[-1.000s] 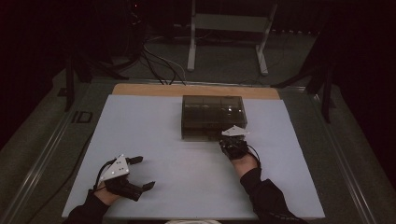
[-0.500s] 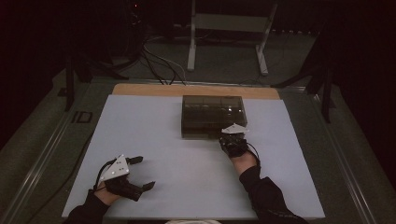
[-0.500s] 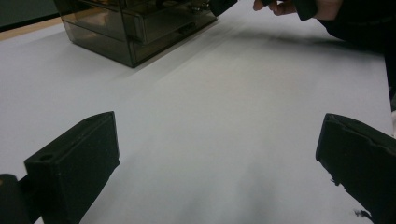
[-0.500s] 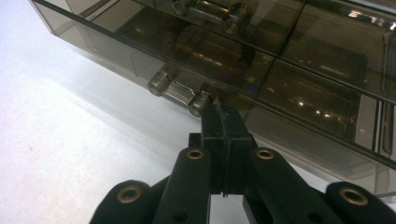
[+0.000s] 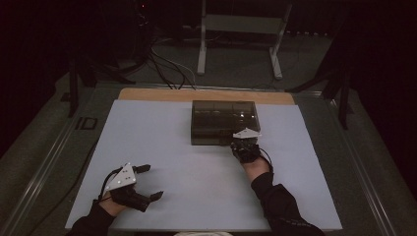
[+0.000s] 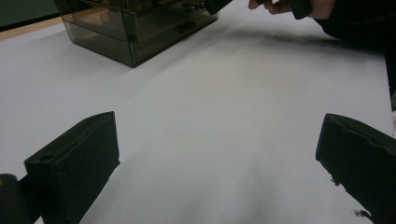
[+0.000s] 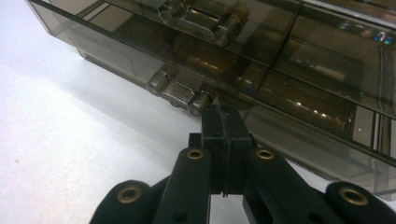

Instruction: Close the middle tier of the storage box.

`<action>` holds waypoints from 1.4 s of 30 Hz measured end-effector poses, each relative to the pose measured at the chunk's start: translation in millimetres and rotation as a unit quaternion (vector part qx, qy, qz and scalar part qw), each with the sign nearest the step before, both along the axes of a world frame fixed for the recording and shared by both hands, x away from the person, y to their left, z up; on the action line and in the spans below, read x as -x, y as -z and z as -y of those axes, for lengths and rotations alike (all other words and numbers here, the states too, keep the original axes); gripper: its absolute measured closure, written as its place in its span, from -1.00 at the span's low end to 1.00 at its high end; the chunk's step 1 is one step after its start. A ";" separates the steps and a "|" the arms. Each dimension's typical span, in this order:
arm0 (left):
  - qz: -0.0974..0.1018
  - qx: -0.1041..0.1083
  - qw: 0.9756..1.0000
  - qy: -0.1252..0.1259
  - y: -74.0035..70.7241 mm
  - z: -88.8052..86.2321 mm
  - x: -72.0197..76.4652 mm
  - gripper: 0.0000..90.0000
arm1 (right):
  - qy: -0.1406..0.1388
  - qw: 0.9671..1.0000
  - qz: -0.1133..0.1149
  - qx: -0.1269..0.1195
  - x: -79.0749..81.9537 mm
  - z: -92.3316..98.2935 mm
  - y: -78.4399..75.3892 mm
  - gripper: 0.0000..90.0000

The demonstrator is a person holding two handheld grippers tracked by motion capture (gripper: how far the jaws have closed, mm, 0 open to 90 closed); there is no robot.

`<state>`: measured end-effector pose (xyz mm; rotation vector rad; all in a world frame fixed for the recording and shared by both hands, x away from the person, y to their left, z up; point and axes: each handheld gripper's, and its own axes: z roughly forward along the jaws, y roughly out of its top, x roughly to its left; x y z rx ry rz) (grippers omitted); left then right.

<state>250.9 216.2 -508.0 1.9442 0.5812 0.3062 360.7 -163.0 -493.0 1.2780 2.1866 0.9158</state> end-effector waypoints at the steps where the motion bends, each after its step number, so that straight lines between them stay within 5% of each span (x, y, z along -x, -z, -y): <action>1: 0.000 0.000 1.000 0.000 0.0 0.0 0.0 -0.98 | 0.000 1.000 0.000 0.000 -0.4 0.0 0.0 1.00; 42: -0.001 0.001 1.000 0.000 0.4 -0.8 -0.4 -0.98 | 0.007 1.000 -0.012 0.001 -17.5 -5.9 9.1 1.00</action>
